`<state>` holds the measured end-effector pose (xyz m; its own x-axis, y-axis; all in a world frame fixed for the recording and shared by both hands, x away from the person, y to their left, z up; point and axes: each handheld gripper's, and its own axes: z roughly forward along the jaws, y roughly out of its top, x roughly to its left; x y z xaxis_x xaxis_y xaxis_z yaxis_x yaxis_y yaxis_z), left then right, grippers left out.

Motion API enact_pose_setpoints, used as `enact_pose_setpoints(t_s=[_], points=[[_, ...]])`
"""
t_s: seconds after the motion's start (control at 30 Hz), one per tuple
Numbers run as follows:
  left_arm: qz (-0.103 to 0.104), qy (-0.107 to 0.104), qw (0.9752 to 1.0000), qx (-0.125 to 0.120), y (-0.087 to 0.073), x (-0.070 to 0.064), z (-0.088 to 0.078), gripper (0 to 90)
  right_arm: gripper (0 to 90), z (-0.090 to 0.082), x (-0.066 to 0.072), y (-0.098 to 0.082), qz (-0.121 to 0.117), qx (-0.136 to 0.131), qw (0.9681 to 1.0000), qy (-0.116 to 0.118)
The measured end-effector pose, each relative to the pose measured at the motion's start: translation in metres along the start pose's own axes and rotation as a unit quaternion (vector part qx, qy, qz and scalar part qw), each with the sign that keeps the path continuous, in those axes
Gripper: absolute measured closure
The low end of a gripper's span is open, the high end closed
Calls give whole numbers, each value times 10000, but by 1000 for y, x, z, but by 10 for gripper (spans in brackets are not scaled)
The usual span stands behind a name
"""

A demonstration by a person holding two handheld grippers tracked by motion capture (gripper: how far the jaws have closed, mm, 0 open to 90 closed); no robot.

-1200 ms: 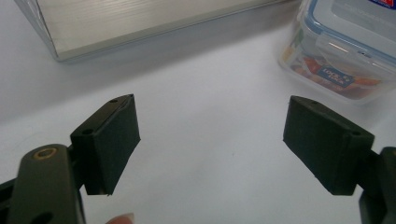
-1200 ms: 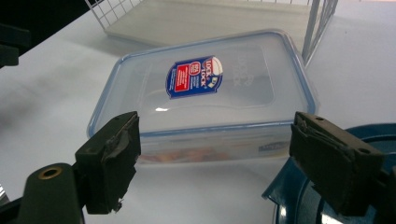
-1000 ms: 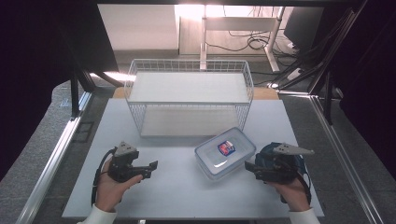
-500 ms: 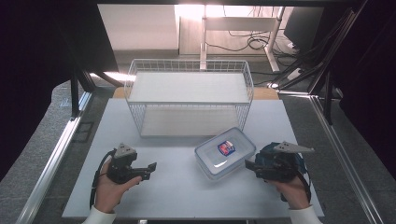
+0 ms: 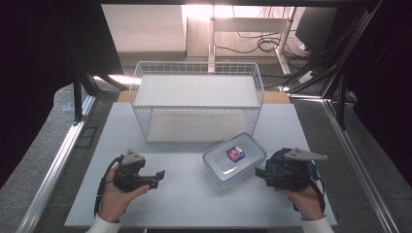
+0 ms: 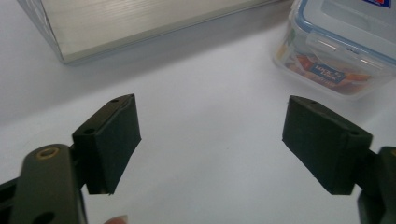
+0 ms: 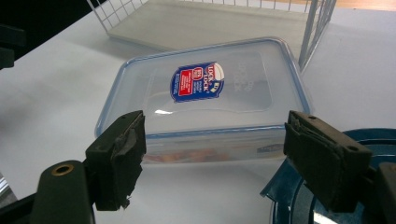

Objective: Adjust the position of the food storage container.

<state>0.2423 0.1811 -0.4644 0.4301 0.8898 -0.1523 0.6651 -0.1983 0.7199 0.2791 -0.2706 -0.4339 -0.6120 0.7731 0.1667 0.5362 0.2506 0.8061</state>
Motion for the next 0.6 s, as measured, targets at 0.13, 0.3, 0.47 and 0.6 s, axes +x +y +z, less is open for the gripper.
enact_pose_setpoints(t_s=[0.13,0.3,0.47,0.6], points=[[-36,106,9999,87,-2,2,1,202,206,4,1,3,-17,145,9999,-26],[-96,111,9999,52,-3,5,-3,201,176,8,-2,18,74,281,9995,-136],[-83,137,9999,-8,0,3,-8,203,182,12,-4,34,198,438,9987,-178],[-59,96,9999,28,0,3,-8,199,228,14,-7,45,166,591,9976,-317]])
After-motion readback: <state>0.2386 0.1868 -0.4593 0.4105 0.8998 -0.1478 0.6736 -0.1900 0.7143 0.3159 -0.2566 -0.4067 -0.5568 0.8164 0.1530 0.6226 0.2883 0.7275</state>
